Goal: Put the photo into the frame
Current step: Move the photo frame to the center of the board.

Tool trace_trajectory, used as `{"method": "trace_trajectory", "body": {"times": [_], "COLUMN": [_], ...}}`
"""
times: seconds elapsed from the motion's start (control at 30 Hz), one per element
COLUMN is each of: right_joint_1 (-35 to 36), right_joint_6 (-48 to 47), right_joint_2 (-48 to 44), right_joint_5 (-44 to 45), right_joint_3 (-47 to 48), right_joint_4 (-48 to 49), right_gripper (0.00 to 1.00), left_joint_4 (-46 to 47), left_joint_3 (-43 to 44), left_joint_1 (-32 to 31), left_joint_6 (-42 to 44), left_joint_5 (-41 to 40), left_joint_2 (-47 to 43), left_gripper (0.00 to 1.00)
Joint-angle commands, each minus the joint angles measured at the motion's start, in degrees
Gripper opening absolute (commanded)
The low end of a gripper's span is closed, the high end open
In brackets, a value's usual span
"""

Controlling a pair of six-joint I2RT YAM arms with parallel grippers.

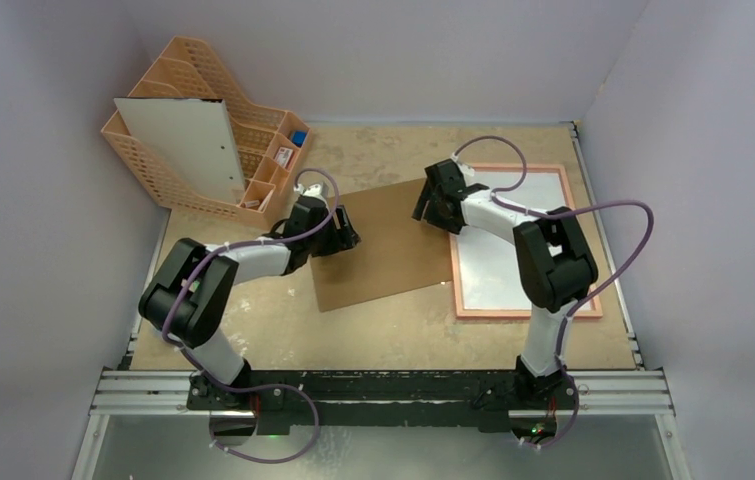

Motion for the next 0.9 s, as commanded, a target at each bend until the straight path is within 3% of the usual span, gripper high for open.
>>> {"method": "trace_trajectory", "body": {"times": [0.0,0.3,0.6,0.67,0.77,0.87], "right_joint_1": [-3.35,-3.75,-3.79,-3.79,-3.78,-3.95], "right_joint_6": [-0.19,-1.57,-3.46,-3.64,-3.57,-3.26], "right_joint_2": [-3.01,-3.06,-2.58,-1.49,0.45,1.79], "right_joint_5": [4.89,3.21,-0.76,-0.79,0.47,2.90], "right_joint_3": [-2.37,-1.97,-1.18,-0.12,1.85,3.55], "right_joint_4": [-1.64,-0.77,2.49,2.34,1.74,1.15], "right_gripper": [0.73,0.73,0.72,0.72,0.71,0.71], "left_joint_4": [-3.77,-5.82,-9.99,-11.27,-12.54,-8.45], "left_joint_3": [2.75,14.53,35.88,38.91,39.86,34.49], "left_joint_1": [0.29,0.93,1.44,1.96,2.41,2.24], "left_joint_6": [1.43,7.58,24.64,25.61,24.37,20.95], "left_joint_5": [-3.13,-3.06,1.37,6.26,15.92,17.94], "left_joint_2": [0.60,2.55,18.64,21.98,24.82,24.10], "left_gripper": [0.67,0.69,0.69,0.66,0.60,0.57]}}
